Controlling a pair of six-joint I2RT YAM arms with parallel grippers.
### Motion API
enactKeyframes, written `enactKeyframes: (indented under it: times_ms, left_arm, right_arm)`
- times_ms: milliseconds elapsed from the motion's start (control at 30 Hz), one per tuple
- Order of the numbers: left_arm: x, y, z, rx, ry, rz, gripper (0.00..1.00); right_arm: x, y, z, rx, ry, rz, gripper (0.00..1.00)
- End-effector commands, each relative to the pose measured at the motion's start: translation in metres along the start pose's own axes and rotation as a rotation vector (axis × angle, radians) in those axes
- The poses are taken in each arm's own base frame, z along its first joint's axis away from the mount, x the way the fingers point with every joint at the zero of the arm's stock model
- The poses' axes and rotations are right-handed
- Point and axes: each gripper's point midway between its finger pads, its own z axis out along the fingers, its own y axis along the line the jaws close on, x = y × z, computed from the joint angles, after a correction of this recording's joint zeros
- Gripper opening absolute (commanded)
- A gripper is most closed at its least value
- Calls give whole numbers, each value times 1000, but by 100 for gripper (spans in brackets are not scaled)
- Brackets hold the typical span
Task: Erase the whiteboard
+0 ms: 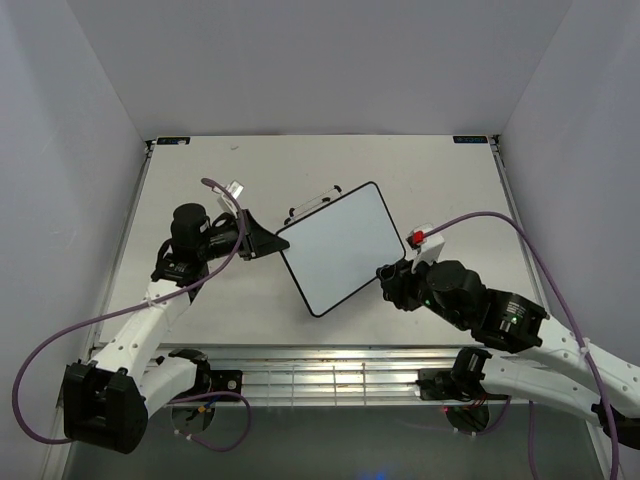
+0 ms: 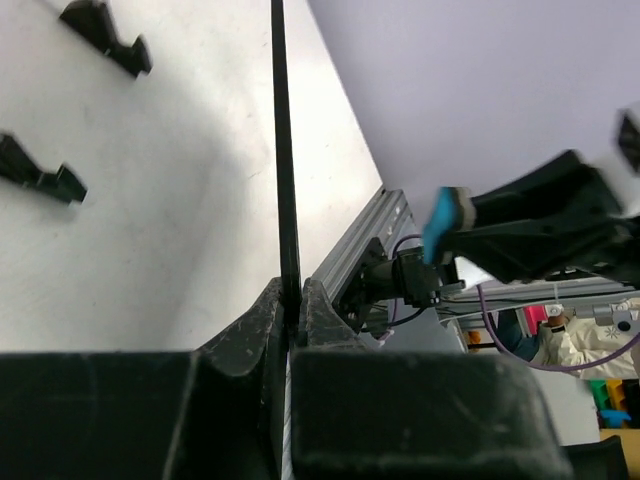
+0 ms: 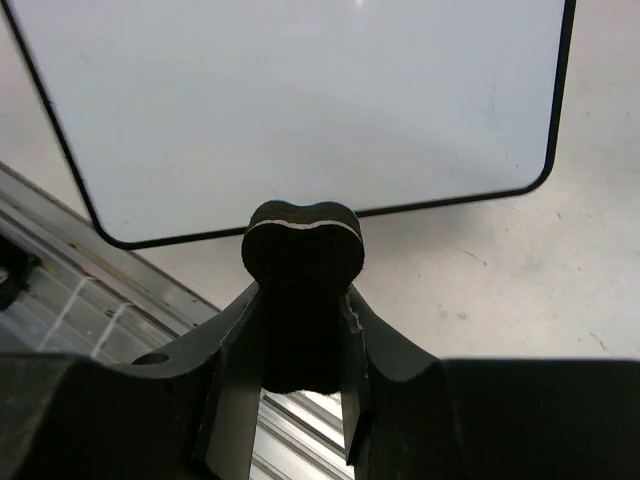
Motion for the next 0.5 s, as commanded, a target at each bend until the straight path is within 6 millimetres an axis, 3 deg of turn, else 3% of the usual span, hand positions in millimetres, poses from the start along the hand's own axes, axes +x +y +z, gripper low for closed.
enactKeyframes:
  times_ms: [0, 133, 267, 467]
  left_arm:
    - [-29, -54, -5, 161, -37, 131, 0]
    - [-42, -66, -6, 175, -62, 172, 0]
    - [-76, -72, -2, 130, -157, 245, 0]
    - [-129, -63, 16, 89, -265, 434, 0]
  right_arm:
    - [20, -31, -2, 160, 62, 28, 8]
    - [12, -43, -12, 213, 19, 68, 8]
    - [0, -43, -21, 202, -25, 77, 8]
    - [28, -58, -14, 300, 79, 65, 8]
